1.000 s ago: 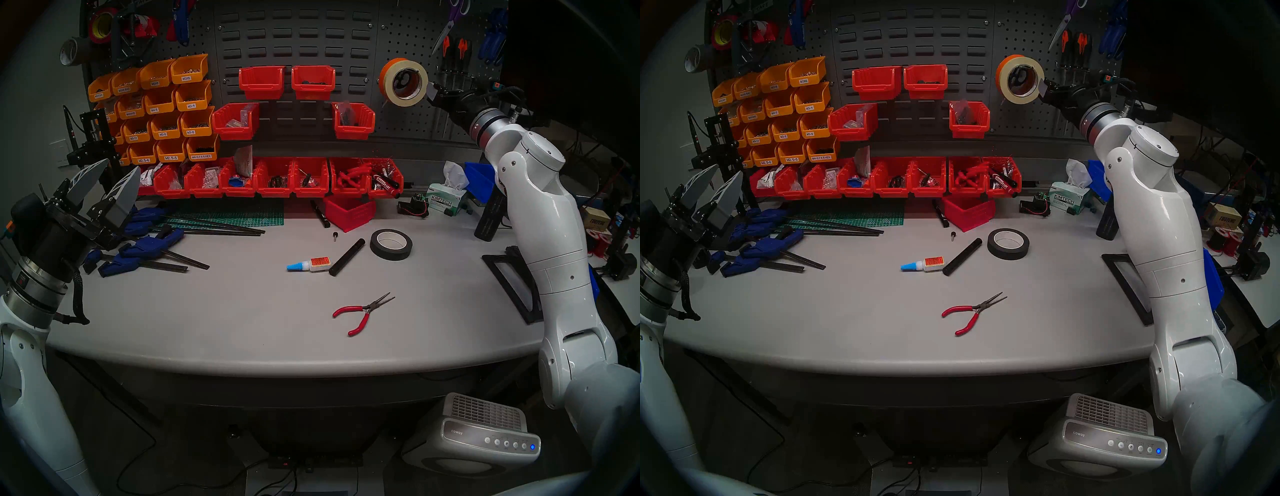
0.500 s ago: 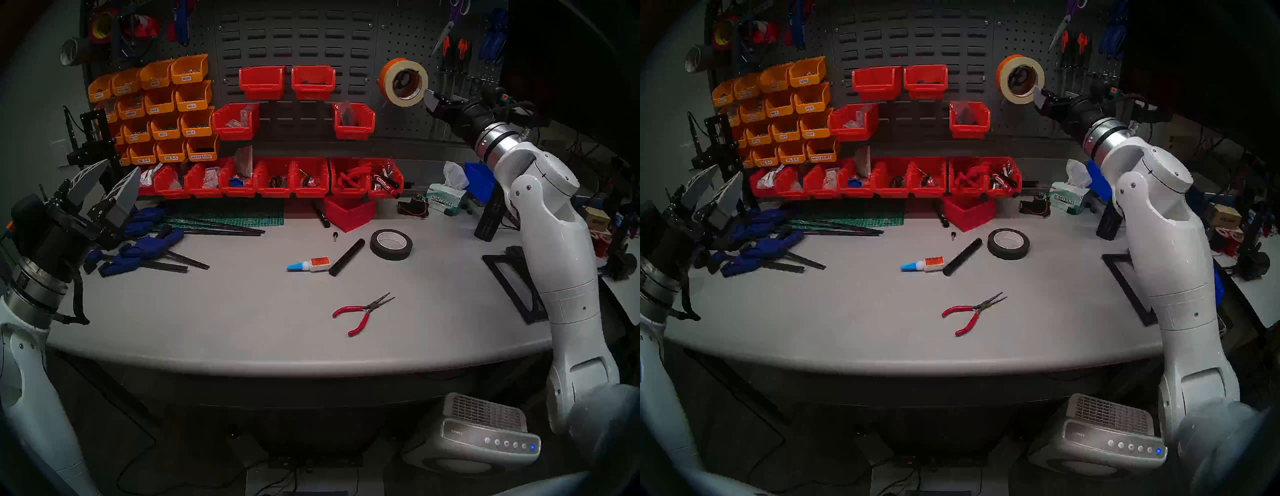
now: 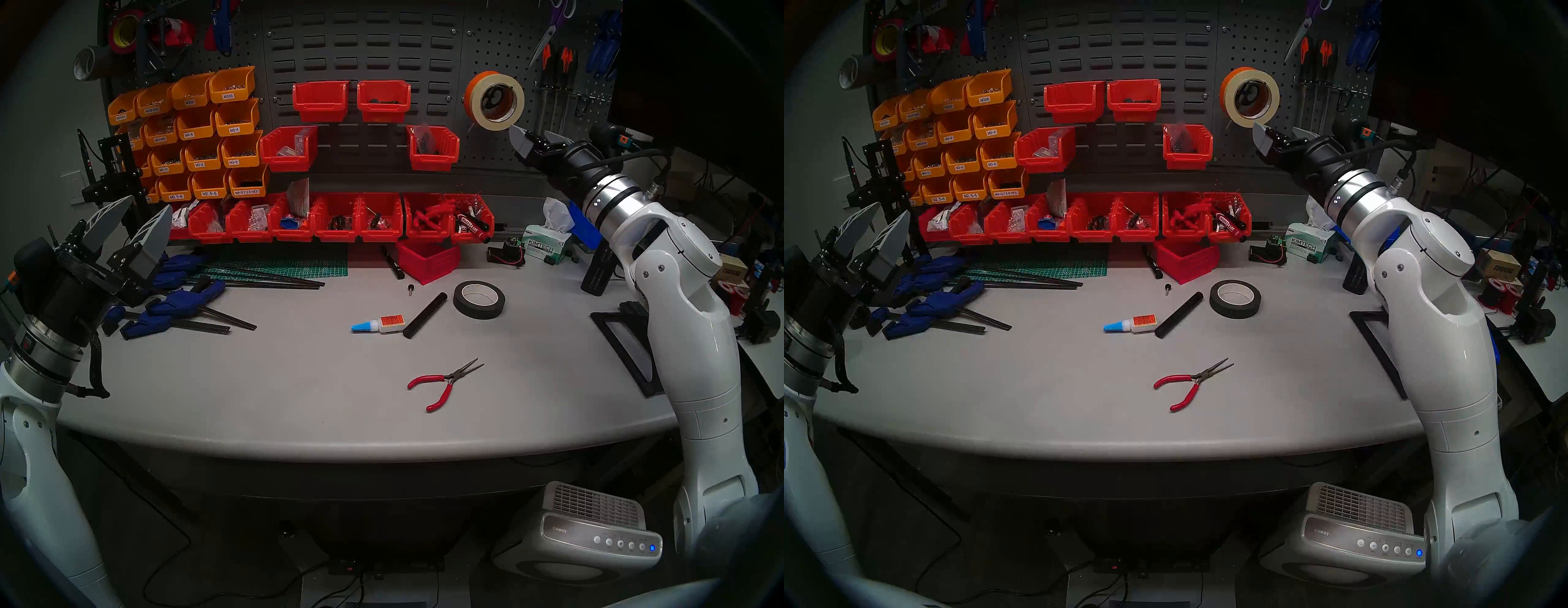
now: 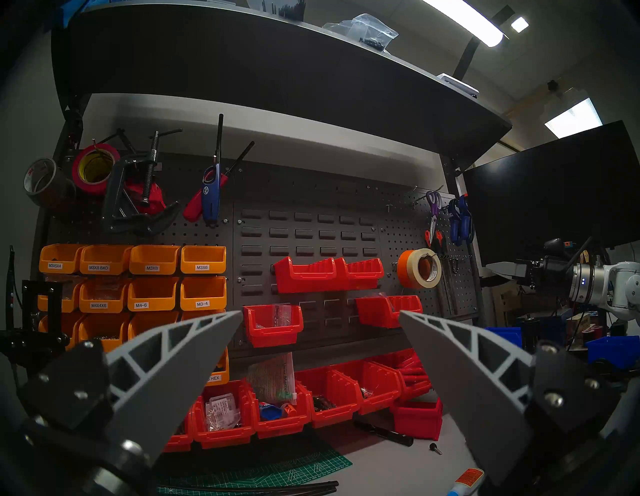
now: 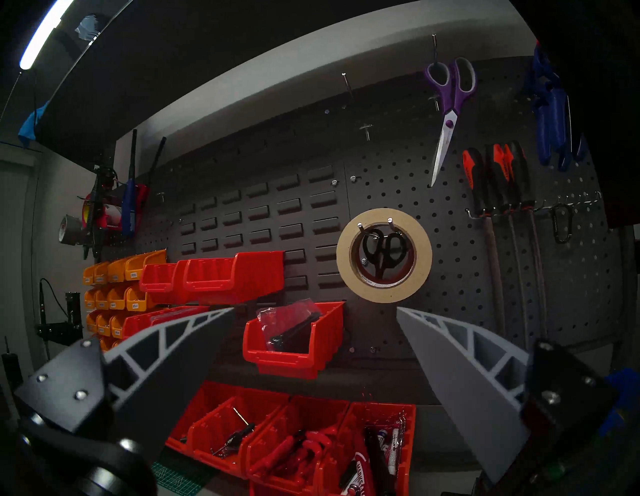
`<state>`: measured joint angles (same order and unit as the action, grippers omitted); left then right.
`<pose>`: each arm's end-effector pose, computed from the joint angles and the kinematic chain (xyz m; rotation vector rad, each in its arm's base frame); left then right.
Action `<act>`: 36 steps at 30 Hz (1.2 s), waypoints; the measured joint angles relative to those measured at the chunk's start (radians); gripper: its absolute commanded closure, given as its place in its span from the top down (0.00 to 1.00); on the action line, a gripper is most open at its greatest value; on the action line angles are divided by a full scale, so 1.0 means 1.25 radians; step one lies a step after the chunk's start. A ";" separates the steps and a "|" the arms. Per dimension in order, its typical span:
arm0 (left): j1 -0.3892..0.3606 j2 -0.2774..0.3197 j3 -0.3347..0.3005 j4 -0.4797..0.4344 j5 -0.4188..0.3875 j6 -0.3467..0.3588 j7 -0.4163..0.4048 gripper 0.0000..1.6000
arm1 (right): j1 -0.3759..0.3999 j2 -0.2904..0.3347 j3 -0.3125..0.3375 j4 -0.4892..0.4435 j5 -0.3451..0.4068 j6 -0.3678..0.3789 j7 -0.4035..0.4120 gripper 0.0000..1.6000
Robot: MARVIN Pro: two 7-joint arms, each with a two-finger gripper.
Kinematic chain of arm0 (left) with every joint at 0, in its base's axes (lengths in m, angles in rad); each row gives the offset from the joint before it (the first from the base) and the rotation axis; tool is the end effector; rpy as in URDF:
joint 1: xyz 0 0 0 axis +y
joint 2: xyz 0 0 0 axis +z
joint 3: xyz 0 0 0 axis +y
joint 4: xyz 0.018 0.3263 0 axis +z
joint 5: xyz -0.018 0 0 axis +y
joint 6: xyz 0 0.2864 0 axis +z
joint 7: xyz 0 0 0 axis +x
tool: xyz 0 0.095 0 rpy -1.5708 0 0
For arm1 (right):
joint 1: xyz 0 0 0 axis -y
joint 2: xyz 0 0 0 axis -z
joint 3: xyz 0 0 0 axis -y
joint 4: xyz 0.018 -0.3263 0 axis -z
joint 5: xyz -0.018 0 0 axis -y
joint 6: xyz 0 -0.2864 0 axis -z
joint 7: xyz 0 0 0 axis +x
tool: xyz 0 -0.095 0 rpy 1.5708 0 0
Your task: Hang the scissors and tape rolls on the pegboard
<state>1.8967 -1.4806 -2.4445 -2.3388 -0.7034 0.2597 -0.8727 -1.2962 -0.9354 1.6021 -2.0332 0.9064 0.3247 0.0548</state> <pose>0.1833 0.1591 -0.1252 1.5080 -0.3829 2.4149 0.3995 -0.0989 -0.0538 -1.6041 -0.2615 -2.2088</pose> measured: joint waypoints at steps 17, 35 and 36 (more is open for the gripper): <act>0.000 0.000 0.000 -0.001 0.000 0.000 0.000 1.00 | -0.204 -0.036 0.135 -0.175 0.028 0.006 -0.048 1.00; 0.000 -0.001 0.000 -0.002 -0.001 0.000 0.001 1.00 | -0.407 -0.133 0.259 -0.300 0.014 0.036 -0.080 1.00; 0.000 -0.001 0.000 -0.002 -0.001 0.000 0.001 1.00 | -0.414 -0.136 0.262 -0.301 0.013 0.034 -0.077 1.00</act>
<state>1.8962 -1.4814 -2.4448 -2.3415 -0.7048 0.2599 -0.8718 -1.8135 -1.1050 1.9295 -2.4097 0.9228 0.3675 -0.0412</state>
